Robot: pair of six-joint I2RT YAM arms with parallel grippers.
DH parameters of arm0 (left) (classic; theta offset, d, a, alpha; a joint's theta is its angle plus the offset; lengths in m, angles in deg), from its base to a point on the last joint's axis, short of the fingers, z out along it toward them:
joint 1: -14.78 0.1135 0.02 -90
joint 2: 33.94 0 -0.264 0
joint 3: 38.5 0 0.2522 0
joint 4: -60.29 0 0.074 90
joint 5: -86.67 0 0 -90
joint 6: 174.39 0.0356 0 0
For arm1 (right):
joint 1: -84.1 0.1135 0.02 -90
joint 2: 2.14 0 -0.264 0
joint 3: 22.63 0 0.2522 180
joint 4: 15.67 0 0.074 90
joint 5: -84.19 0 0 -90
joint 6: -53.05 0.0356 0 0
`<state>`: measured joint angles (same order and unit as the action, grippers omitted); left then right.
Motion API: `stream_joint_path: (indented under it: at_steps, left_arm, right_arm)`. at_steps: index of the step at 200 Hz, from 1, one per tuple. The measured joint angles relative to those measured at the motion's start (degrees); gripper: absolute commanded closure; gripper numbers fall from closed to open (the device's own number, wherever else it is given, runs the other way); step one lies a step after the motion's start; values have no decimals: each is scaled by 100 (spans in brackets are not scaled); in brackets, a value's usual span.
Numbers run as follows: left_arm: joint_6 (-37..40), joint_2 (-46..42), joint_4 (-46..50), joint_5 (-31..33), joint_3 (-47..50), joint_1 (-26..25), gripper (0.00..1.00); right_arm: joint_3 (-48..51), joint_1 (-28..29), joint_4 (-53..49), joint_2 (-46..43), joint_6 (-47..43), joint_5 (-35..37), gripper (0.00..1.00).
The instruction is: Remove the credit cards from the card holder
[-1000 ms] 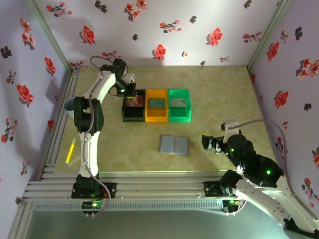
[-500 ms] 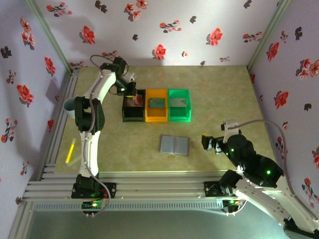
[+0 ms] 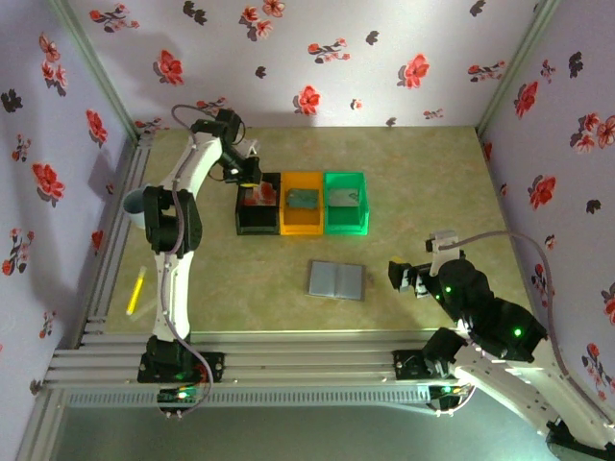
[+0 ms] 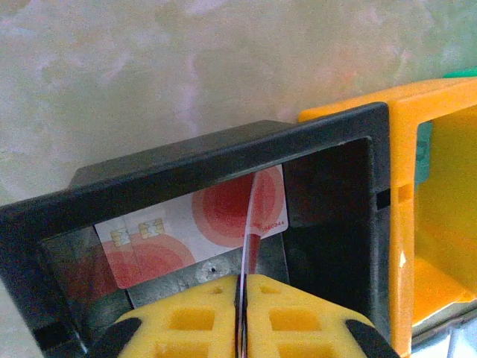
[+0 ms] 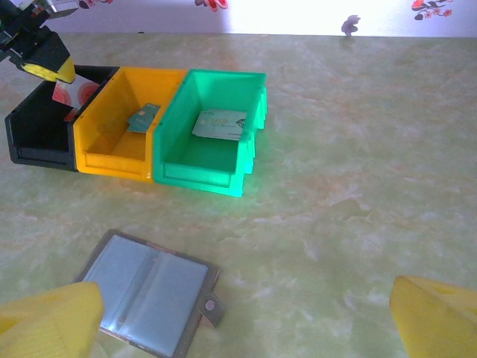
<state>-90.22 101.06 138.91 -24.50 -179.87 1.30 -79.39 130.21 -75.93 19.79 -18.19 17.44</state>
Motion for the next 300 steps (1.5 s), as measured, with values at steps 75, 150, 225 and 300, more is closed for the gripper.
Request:
stream_joint_path:
  at_steps: [75, 150, 225, 300]
  left_arm:
    - [-2, 197, 59, 15, -223, 4, 88]
    - [-4, 295, 188, 105, -520, 48, 86]
    - [-24, 431, 275, 151, -721, 92, 82]
    - [-122, 498, 332, 164, -1106, 125, 81]
  right_arm:
    - [0, 0, 7, 0, -33, -48, 1]
    - [0, 0, 35, 0, -35, -61, 1]
    - [35, 0, 37, 0, -35, -81, 1]
    - [37, 0, 37, 0, -35, -81, 1]
